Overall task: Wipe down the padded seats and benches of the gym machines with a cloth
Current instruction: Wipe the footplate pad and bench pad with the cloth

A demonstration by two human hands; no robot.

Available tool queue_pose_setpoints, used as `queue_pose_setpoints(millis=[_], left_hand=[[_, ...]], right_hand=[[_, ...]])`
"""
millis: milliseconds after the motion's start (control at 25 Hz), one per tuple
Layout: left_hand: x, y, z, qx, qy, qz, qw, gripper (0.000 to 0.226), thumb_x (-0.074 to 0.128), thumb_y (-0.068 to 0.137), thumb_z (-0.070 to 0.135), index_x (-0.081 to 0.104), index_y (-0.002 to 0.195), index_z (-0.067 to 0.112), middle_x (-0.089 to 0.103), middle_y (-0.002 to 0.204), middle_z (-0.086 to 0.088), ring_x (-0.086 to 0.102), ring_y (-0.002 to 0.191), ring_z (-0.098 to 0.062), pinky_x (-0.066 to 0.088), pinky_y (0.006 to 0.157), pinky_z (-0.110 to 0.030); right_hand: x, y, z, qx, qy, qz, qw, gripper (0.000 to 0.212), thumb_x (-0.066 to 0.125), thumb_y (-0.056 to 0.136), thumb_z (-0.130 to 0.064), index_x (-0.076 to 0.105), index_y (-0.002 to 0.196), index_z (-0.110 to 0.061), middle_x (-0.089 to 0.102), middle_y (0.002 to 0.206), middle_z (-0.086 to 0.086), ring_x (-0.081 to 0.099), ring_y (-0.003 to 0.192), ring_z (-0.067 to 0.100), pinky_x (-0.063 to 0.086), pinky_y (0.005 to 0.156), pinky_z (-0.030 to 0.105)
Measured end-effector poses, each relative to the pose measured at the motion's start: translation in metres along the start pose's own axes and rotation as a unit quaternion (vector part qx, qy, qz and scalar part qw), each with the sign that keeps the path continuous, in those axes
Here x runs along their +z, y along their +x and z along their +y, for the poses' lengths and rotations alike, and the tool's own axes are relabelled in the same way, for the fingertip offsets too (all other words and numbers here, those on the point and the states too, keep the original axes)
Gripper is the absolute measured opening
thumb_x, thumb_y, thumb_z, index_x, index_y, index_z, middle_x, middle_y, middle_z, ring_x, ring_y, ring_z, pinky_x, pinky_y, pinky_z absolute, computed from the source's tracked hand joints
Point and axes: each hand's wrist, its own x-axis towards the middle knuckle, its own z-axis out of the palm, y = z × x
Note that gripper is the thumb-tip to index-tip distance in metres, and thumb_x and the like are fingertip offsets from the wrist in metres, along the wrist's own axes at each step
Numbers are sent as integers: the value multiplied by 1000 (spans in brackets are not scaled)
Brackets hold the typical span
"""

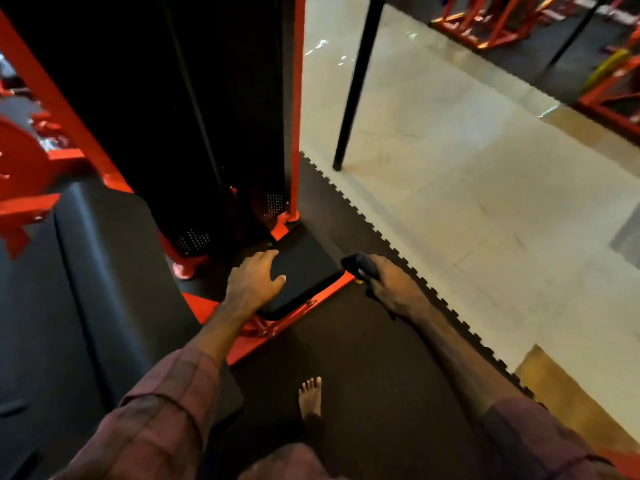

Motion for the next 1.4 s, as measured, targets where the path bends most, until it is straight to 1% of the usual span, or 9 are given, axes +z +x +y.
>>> queue_pose_setpoints(millis=[240,360,480,600,720,960,1160,1320,1400], left_hand=[[57,47,-5,-97,-31,0,995,71,67,97,46,39,159,27,49,156,-1,52,138,-27,47,108,-49],[105,60,-20,-156,-80,4,984,71,68,97,44,39,159,25,48,158,-3,51,138,-27,48,110,-49],[157,71,-33,-218,-123,22,968,72,69,97,43,40,159,23,43,162,-3,45,146,-26,46,114,-49],[210,80,-42,-294,-182,48,937,73,69,97,44,40,160,21,37,166,-5,38,151,-26,43,117,-50],[247,95,-38,-371,-253,71,891,86,68,96,54,27,166,23,21,173,-5,24,158,-25,37,121,-51],[301,131,-28,-475,-309,132,813,110,53,89,80,4,169,23,2,177,-2,5,163,-22,23,127,-49],[323,157,-6,-530,-275,224,771,114,31,90,91,8,169,13,7,177,-10,7,163,-26,17,131,-54],[331,179,-2,-575,-241,260,737,109,22,92,90,16,168,11,15,175,-12,13,161,-27,17,129,-58],[337,180,-6,-578,-220,274,736,106,22,94,88,19,167,12,19,174,-12,16,161,-27,20,128,-58]], right_hand=[[3,142,29,-97,-105,-24,989,40,49,104,-35,48,144,-37,53,143,-3,55,124,24,47,104,46],[43,203,51,-180,-174,-69,966,56,52,103,-35,36,157,-30,39,161,1,39,147,27,37,119,56],[101,241,89,-267,-273,-132,915,69,45,94,-35,36,161,-23,33,168,7,25,158,32,27,124,63],[148,254,142,-348,-376,-200,835,77,68,88,-36,43,159,-23,28,171,11,18,161,33,21,121,71],[138,265,181,-414,-399,-178,799,84,65,90,-54,35,164,-28,14,175,9,6,163,34,10,120,77],[169,302,162,-392,-379,-156,824,91,59,86,-74,25,164,-42,1,176,11,-7,157,54,4,111,86],[127,292,216,-496,-328,-184,783,84,65,91,-60,29,164,-39,13,176,10,2,158,54,15,113,83],[158,313,185,-345,-271,-140,888,82,60,93,-58,25,165,-40,0,176,11,-12,158,52,7,118,80],[173,308,172,-332,-272,-119,895,88,66,90,-56,24,165,-40,0,176,11,-11,157,52,3,119,80]])
